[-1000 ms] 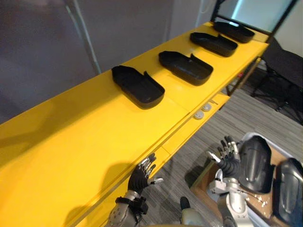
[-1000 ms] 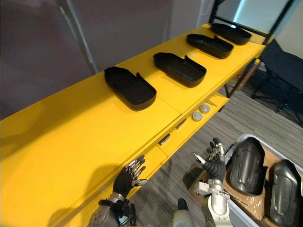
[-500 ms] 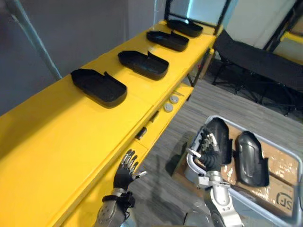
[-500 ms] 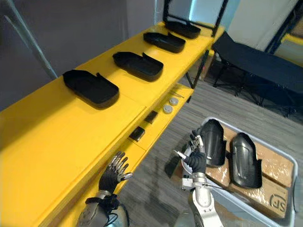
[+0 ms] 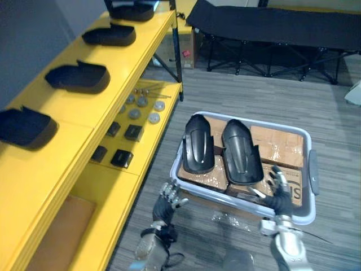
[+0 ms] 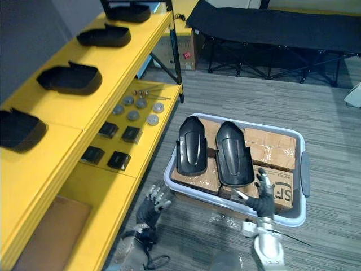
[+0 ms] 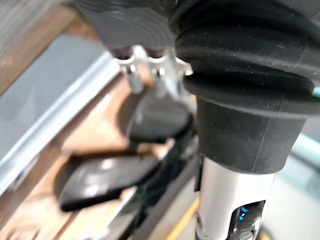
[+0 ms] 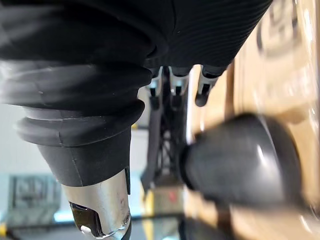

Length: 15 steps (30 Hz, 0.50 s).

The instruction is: Walk over and take plastic housings, then place them on the shelf

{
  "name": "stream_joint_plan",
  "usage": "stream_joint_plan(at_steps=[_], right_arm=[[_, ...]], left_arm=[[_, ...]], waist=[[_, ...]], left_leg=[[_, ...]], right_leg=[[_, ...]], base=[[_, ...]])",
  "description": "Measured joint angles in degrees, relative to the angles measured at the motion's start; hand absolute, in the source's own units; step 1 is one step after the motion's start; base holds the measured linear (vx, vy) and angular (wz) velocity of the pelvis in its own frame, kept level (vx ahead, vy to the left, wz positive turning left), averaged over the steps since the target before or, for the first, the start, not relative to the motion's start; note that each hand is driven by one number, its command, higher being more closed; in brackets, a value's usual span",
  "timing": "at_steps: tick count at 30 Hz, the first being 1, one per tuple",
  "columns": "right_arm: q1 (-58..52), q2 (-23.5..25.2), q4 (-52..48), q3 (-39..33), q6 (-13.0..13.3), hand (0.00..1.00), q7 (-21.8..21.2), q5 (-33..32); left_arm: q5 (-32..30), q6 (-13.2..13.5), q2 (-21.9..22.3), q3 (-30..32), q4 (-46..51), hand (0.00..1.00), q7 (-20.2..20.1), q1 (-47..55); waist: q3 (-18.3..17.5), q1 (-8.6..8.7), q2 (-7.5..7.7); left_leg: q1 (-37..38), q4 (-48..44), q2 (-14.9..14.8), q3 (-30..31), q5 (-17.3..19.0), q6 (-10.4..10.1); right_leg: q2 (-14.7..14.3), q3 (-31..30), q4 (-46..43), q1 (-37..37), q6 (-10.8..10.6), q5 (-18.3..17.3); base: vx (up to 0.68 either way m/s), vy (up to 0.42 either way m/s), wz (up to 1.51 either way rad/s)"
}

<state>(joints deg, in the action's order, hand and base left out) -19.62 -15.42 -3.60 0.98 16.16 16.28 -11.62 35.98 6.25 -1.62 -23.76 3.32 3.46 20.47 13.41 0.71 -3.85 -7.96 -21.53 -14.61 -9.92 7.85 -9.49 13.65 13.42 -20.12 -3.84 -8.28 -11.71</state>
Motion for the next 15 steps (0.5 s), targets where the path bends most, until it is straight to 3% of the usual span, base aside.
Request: stream_joint_plan(at_steps=[1, 3, 4, 6, 7, 11, 15], right_arm=[[-0.02, 0.07, 0.04, -0.26, 0.20, 0.00, 0.15, 0.00], [-0.02, 0.82, 0.08, -0.72, 0.70, 0.00, 1.18, 0.22], [0.88, 1.95, 0.10, -0.71, 0.94, 0.00, 1.78, 1.14], [2.55, 3.02, 1.15, -0.79, 1.37, 0.00, 2.49, 0.92], [3.49, 3.93, 2.89, -1.18, 1.94, 0.00, 2.63, 0.26], [3.36, 7.75, 4.94, -2.53, 3.91, 0.00, 4.85, 2.02], [4.08, 8.61, 4.79, -3.86, 4.12, 0.00, 5.20, 3.54]], left_arm=[[-0.13, 0.29, -0.45, 0.13, -0.04, 0.00, 0.02, -0.34], [-0.97, 0.84, -0.96, 1.11, -0.40, 0.00, 0.09, -0.12], [-1.70, 0.86, -1.83, 1.58, -0.87, 0.00, 0.03, -0.11], [-6.21, 1.30, -3.08, 2.91, -2.55, 0.00, 0.06, -0.38], [-8.19, 1.35, -3.76, 4.43, -2.93, 1.00, 0.44, -0.37], [-12.27, 1.87, -6.20, 9.93, -5.53, 1.00, 2.97, -2.49], [-8.63, 4.18, -6.86, 12.47, -4.98, 1.00, 2.14, -4.59]], waist=[[0.00, -0.04, 0.00], [0.17, -0.80, 0.38], [0.72, -1.40, 1.41], [0.85, -1.48, 1.74], [0.97, -1.70, 2.01], [1.20, -2.97, 4.91], [1.55, -3.21, 6.99]], left_leg=[[-0.04, 0.91, 1.05, -0.33, 0.78, 1.30], [3.06, 6.40, 2.67, -0.66, 1.00, 1.35], [4.10, 7.23, 3.67, -2.36, 0.90, 1.24], [4.09, 6.40, 4.45, -3.36, 1.42, 1.80], [3.98, 5.82, 4.58, -3.56, 1.72, 2.09], [2.39, 3.40, 4.63, -3.86, 3.06, 2.76], [-1.36, 0.16, 4.47, -2.70, 4.16, 3.30]], right_leg=[[-0.41, 0.04, 0.31, -0.22, 0.00, 0.49], [-0.13, -1.14, -0.45, -1.58, -0.48, 1.00], [0.55, -2.67, -0.48, -2.14, -1.05, 1.55], [1.31, -3.20, 0.59, -2.23, -1.24, 3.42], [1.31, -3.18, 1.94, -2.01, -1.12, 5.18], [1.07, -2.36, 8.32, 0.10, -1.94, 9.54], [0.67, -1.04, 13.52, 0.86, -1.77, 13.71]], base=[[0.03, 0.000, -0.06], [0.01, 0.048, -0.26], [-0.03, 0.116, -0.44], [-0.05, 0.139, -0.33], [-0.06, 0.142, -0.24], [-0.07, 0.106, -0.11], [-0.10, 0.075, 0.05]])
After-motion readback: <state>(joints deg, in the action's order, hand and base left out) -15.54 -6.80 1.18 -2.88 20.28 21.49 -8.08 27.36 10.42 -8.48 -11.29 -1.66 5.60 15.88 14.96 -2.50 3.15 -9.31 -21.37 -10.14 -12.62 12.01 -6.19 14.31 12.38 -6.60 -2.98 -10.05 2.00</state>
